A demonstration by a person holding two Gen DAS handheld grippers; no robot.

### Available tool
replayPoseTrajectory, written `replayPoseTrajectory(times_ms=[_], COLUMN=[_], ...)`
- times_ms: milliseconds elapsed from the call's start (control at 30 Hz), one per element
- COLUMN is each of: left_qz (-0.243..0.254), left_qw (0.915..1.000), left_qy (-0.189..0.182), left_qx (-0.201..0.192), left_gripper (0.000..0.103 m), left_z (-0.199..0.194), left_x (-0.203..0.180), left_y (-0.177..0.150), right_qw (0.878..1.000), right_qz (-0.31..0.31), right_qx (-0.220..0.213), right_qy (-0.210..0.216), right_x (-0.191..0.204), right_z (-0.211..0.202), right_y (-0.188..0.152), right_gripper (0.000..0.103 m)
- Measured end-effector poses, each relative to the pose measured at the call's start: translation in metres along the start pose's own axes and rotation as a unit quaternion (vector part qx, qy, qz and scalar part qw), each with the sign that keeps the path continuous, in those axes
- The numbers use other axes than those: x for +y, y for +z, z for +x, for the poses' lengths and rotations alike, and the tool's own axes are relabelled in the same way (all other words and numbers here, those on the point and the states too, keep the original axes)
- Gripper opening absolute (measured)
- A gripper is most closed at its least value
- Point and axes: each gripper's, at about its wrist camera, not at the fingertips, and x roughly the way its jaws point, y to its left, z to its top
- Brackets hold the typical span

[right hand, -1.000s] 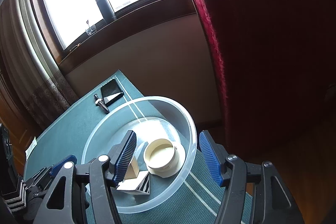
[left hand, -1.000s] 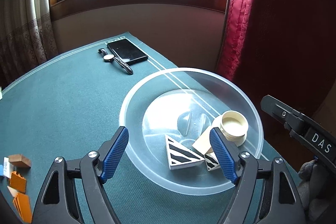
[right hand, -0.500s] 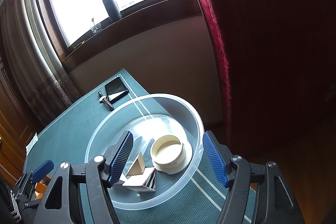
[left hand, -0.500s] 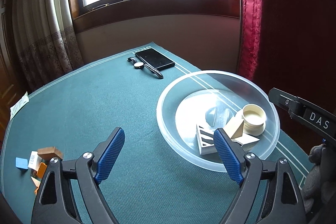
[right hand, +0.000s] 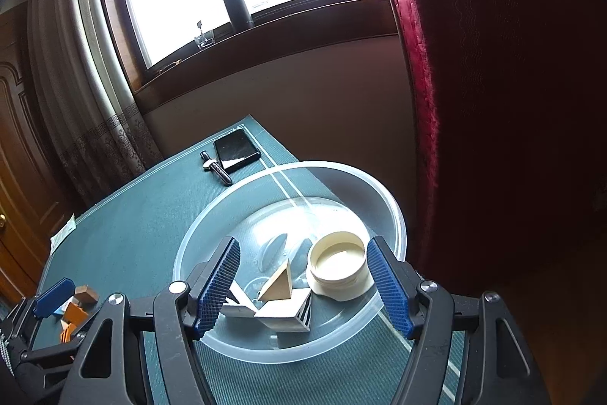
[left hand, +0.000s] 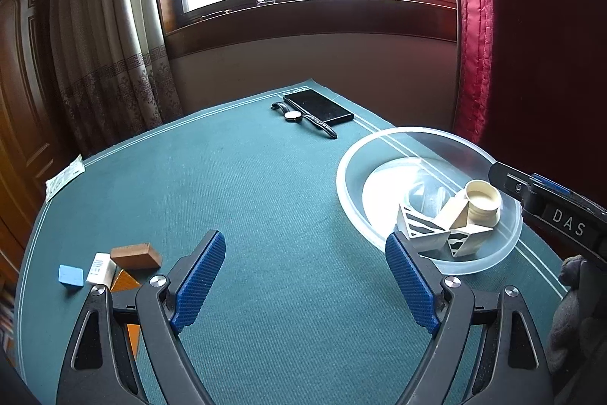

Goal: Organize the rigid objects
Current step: 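Open the left gripper and withdraw both grippers toward the block cluster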

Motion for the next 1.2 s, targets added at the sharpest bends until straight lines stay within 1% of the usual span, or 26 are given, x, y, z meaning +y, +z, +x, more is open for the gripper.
replayPoseTrajectory(times_ms=[433, 500, 733, 1000, 1200], left_qz=[-0.055, -0.064, -0.092, -0.141, -0.162], left_qw=[0.9979, 0.9972, 0.9937, 0.9847, 0.9783], left_qy=[0.034, 0.039, 0.063, 0.101, 0.125], left_qx=[-0.005, -0.004, 0.0, 0.011, 0.034], left_gripper=[0.087, 0.087, 0.087, 0.087, 0.087], left_z=[-0.024, -0.026, -0.035, -0.046, -0.043], left_x=[0.048, 0.056, 0.086, 0.133, 0.153], left_y=[-0.019, -0.023, -0.038, -0.06, -0.08], right_qw=[0.998, 0.998, 0.995, 0.991, 0.987], right_qz=[-0.051, -0.057, -0.084, -0.11, -0.134], right_qx=[0.008, 0.01, 0.01, 0.019, 0.03], right_qy=[0.033, 0.037, 0.052, 0.067, 0.081], right_x=[0.032, 0.036, 0.051, 0.066, 0.079], right_z=[-0.002, -0.003, -0.008, -0.01, -0.01], right_y=[-0.016, -0.019, -0.03, -0.041, -0.051], right_gripper=[0.073, 0.077, 0.078, 0.08, 0.08])
